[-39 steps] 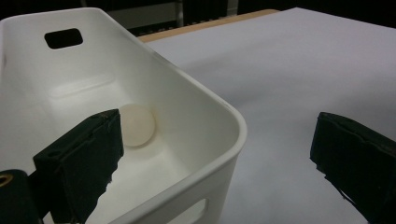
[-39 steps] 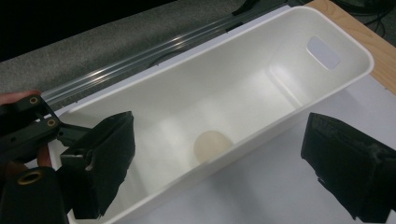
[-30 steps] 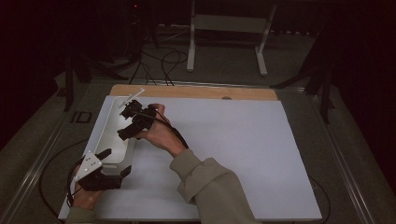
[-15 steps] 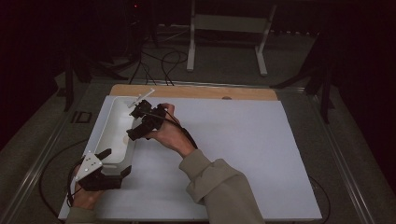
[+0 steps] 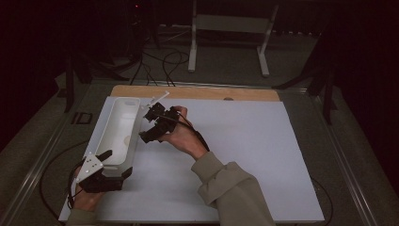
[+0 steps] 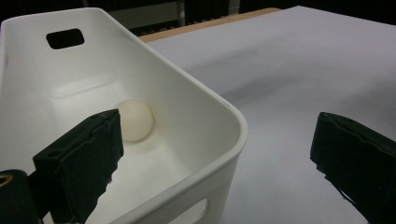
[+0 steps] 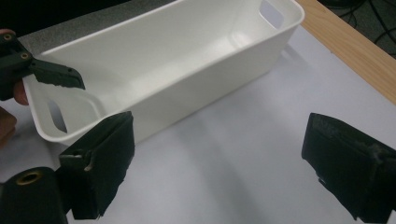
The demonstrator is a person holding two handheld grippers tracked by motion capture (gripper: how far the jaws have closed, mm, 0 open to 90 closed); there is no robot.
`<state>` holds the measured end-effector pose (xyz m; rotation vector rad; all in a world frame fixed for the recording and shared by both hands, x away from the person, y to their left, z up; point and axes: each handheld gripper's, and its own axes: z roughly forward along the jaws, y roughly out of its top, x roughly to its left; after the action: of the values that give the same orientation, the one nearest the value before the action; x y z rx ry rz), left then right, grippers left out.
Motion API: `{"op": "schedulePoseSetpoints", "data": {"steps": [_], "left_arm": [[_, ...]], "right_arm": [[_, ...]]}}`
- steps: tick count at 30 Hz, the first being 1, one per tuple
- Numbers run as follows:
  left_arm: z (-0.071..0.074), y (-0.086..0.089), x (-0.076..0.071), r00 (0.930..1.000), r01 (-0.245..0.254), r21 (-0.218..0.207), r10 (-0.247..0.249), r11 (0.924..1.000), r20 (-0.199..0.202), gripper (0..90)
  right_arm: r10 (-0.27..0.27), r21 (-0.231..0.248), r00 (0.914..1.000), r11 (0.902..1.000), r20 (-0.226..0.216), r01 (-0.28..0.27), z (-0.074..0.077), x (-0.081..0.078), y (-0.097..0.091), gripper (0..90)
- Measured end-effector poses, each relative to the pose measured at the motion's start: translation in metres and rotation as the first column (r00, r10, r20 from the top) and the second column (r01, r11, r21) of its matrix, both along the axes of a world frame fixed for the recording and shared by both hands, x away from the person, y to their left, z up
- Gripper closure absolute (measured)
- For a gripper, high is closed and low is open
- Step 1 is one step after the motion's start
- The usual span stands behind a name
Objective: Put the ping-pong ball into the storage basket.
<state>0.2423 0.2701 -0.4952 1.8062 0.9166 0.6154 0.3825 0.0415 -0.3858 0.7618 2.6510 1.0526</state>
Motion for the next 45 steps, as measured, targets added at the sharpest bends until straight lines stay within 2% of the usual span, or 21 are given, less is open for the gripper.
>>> {"op": "schedulePoseSetpoints", "data": {"steps": [5, 22, 38, 45], "left_arm": [[0.000, 0.000, 0.000, 1.0000, -0.003, 0.000, 0.003, 1.0000, 0.001, 3.2], [0.000, -0.001, 0.000, 1.0000, -0.007, 0.001, 0.007, 1.0000, 0.000, 3.1], [0.000, -0.001, 0.000, 1.0000, -0.009, 0.006, 0.009, 0.9999, 0.000, 3.2], [0.000, -0.001, 0.000, 1.0000, -0.010, 0.006, 0.010, 0.9999, 0.000, 3.2]], "right_arm": [[-0.007, -0.009, 1.0000, 0.9999, -0.005, 0.006, -0.004, -0.003, -0.010, 9.1], [-0.051, 0.020, 0.9987, 0.9985, -0.007, 0.052, -0.018, -0.012, -0.051, 9.1], [-0.121, 0.057, 0.9925, 0.9909, -0.016, 0.122, -0.033, -0.022, -0.108, 9.1], [-0.157, 0.071, 0.9873, 0.9848, -0.027, 0.158, -0.041, -0.025, -0.131, 9.1]]}}
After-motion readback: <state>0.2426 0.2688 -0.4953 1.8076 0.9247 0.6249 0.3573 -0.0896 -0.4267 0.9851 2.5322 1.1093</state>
